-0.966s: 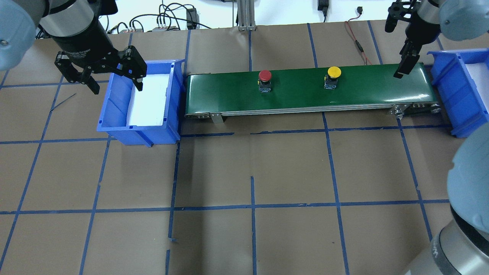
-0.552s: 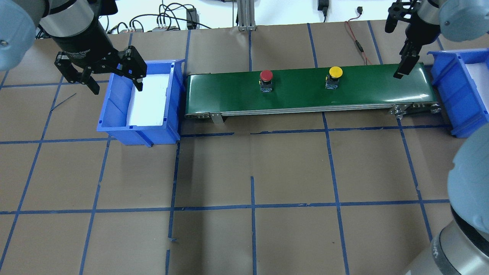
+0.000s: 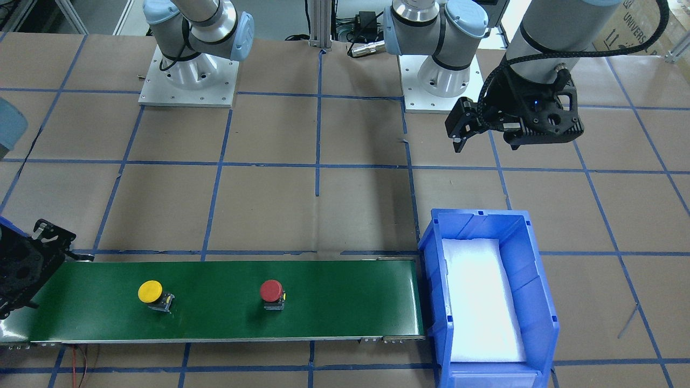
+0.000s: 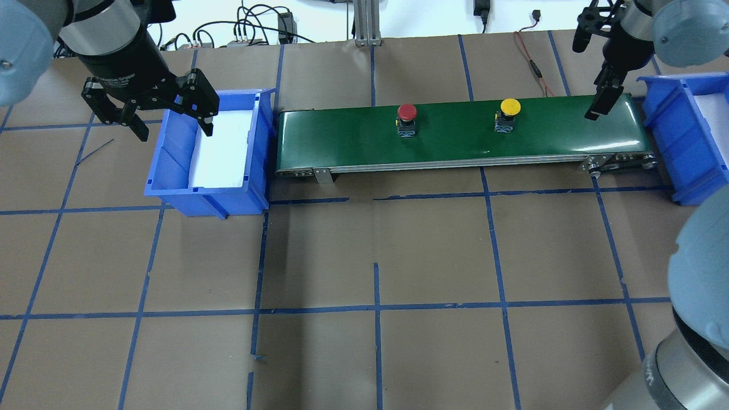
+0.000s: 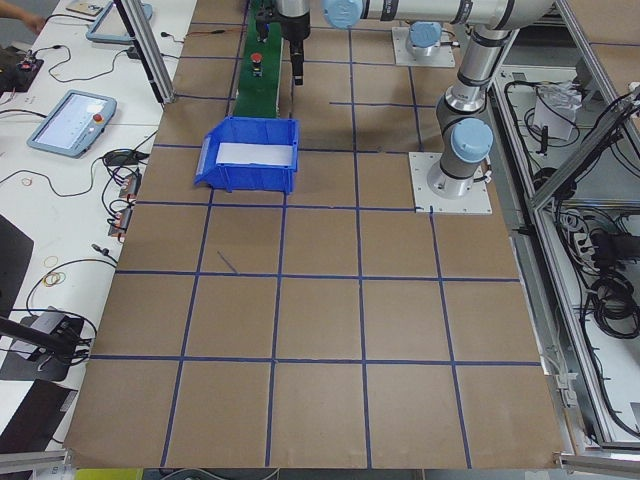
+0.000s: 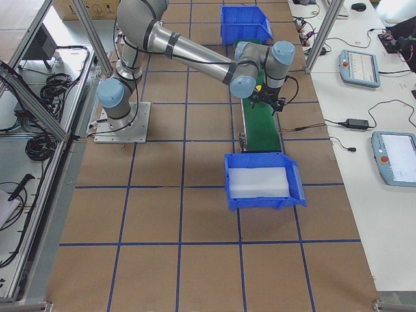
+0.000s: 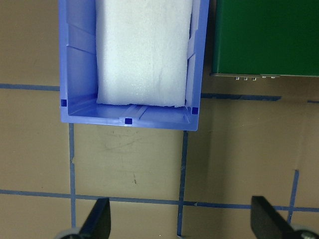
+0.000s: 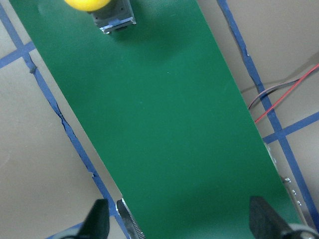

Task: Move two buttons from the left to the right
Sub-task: 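Hold the right gripper open at the conveyor end awaiting the yellow button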

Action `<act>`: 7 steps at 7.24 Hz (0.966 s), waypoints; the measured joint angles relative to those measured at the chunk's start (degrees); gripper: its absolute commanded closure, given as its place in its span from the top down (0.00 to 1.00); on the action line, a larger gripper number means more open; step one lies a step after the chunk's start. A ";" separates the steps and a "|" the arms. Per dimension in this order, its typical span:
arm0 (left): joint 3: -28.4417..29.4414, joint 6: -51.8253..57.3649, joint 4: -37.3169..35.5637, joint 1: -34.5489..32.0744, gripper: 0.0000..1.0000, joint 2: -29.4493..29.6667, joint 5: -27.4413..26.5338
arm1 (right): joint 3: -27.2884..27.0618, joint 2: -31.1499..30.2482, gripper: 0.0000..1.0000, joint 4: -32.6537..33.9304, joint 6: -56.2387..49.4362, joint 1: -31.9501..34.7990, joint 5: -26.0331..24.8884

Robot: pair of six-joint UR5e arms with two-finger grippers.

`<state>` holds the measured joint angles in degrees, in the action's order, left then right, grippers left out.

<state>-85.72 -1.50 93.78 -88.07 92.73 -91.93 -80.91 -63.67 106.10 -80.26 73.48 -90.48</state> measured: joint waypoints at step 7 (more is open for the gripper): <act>-0.06 0.00 -0.02 -0.07 1.00 0.00 0.00 | -1.92 -2.53 0.99 -0.13 -0.07 -0.11 0.02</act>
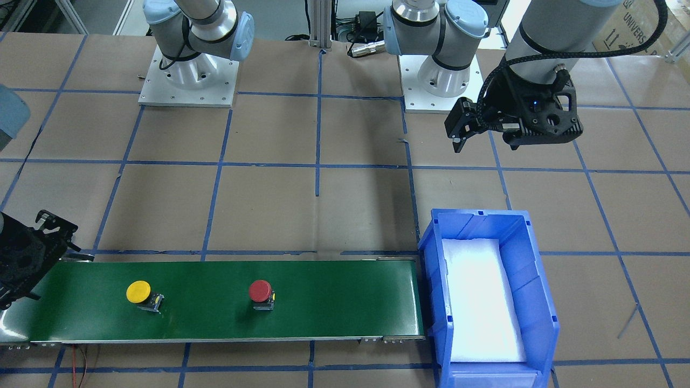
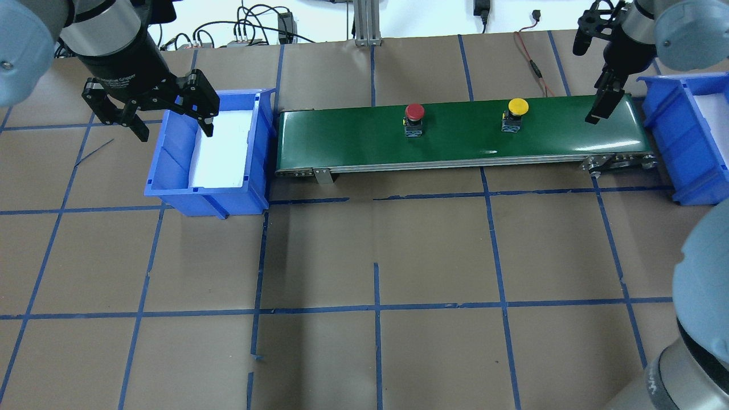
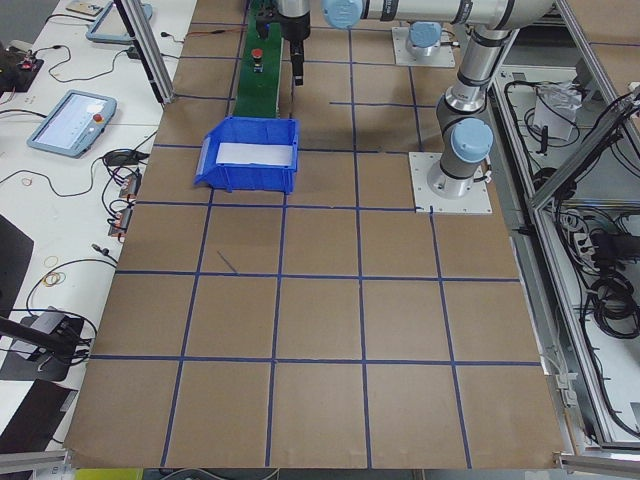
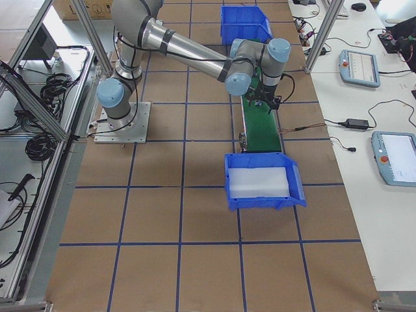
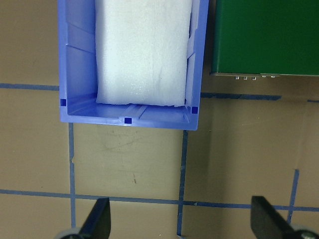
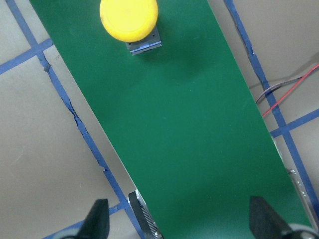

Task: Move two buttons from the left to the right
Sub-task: 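Hold the right gripper open at the conveyor end awaiting the yellow button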

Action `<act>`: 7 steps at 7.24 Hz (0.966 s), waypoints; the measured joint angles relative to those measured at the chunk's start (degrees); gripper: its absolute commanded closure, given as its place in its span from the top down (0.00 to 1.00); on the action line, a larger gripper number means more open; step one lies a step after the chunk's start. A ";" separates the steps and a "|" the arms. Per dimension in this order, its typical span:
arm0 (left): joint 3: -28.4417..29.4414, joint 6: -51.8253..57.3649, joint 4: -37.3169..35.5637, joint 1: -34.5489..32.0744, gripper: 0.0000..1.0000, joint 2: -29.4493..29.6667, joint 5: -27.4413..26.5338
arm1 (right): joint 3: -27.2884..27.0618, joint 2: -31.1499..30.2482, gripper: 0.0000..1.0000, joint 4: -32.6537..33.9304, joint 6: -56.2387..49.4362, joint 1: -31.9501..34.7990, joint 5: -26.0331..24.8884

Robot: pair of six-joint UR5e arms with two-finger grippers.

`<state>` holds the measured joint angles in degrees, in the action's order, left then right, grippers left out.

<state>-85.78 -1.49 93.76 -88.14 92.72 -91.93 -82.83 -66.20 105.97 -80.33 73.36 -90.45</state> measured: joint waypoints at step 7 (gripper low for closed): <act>0.00 0.00 0.00 0.01 1.00 0.00 0.00 | 1.11 -1.35 1.00 -5.36 -3.19 -1.92 0.25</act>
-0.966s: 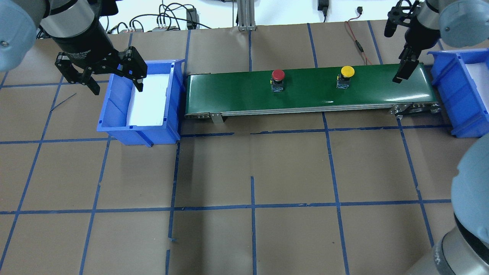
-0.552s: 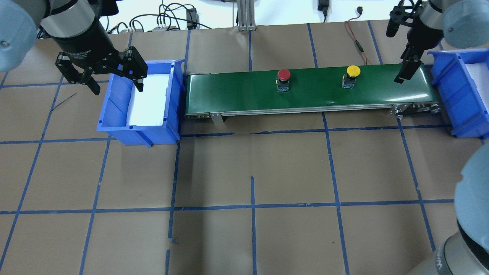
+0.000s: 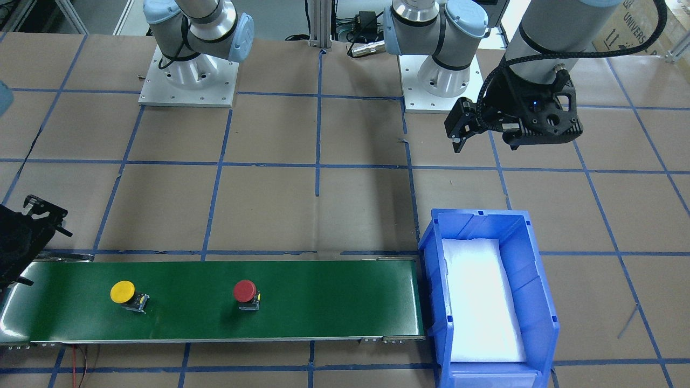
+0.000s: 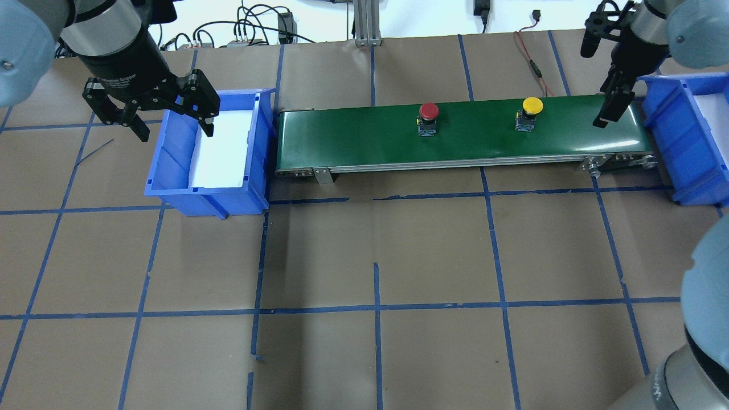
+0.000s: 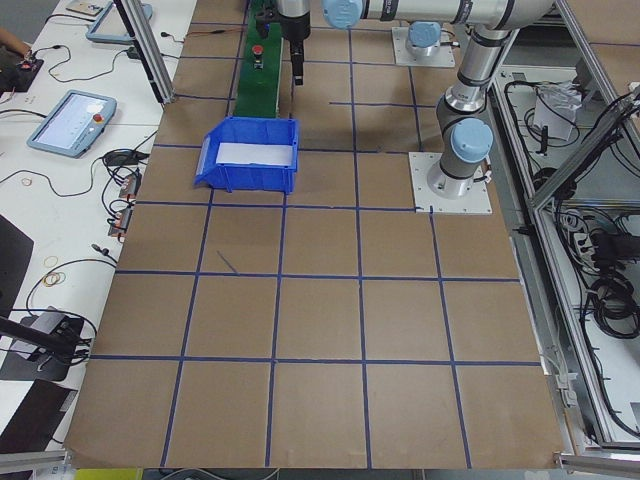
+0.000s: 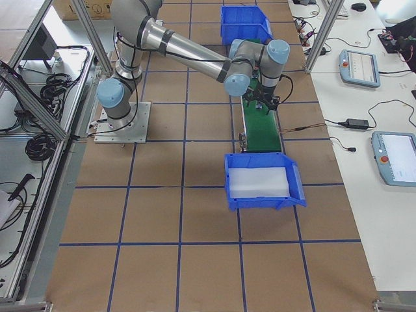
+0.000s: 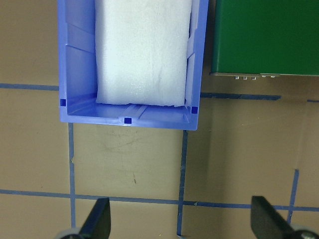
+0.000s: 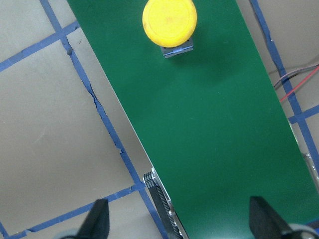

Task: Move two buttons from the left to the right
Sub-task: 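Hold the right gripper open at the conveyor end awaiting the yellow button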

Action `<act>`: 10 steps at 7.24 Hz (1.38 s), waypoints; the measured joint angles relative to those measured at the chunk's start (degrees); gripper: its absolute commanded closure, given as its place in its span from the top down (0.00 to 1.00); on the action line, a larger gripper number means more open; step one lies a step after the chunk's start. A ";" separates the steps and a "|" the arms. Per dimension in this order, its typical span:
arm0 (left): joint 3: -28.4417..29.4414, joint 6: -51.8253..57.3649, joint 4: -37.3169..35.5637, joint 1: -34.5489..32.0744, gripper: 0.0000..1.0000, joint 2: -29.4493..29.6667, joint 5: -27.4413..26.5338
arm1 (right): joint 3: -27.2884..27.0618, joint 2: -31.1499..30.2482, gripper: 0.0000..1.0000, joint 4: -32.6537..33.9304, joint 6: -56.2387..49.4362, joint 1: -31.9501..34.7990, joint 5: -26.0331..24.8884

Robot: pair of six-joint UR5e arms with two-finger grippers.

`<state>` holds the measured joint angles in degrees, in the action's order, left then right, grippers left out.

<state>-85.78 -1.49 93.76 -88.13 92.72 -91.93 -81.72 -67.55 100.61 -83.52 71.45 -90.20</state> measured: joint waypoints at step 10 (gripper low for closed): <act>-0.09 0.00 -0.07 -0.03 1.00 0.01 0.05 | -0.19 4.17 0.97 8.18 -25.99 -0.94 -0.43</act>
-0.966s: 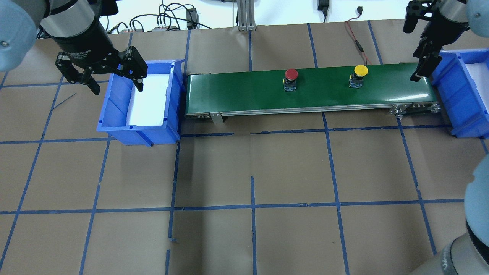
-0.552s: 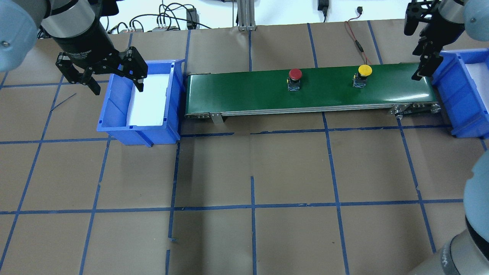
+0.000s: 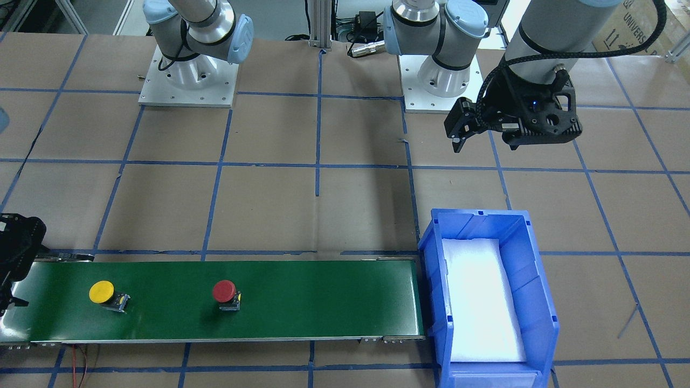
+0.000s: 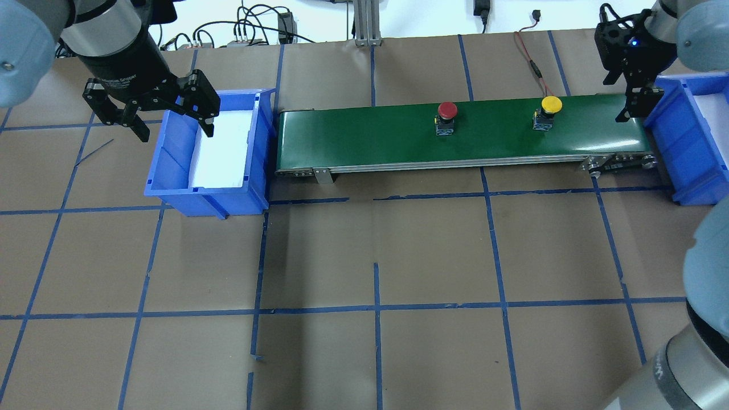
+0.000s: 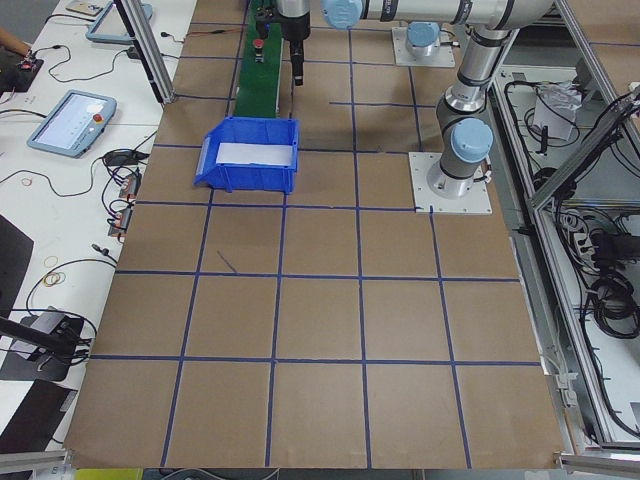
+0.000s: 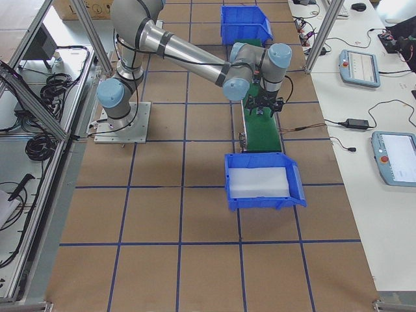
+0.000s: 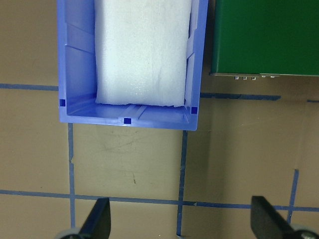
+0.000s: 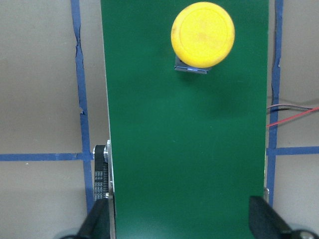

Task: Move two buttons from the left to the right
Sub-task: 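Hold the right gripper open at the conveyor end awaiting the yellow button, then lower the right gripper and grasp the yellow button on the belt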

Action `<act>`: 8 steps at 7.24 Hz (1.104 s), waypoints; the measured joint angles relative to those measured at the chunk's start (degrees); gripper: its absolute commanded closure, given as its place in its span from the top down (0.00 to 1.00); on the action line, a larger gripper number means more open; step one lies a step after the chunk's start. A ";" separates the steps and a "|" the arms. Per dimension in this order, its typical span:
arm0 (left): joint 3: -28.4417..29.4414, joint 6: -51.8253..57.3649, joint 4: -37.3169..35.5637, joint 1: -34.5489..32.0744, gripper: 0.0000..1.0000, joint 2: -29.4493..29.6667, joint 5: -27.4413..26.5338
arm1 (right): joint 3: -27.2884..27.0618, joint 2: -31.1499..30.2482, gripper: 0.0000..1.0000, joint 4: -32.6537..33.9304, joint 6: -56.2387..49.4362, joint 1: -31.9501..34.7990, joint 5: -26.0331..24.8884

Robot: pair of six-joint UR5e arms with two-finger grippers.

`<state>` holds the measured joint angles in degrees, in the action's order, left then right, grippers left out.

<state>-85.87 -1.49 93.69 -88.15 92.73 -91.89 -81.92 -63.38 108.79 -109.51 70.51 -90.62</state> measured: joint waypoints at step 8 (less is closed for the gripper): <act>0.00 -0.02 -0.06 -0.05 1.00 0.00 -0.03 | -3.01 0.65 0.97 4.44 2.15 0.39 1.40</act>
<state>-85.87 -1.52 93.64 -88.20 92.72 -91.91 -84.93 -62.73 113.23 -107.36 70.90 -89.22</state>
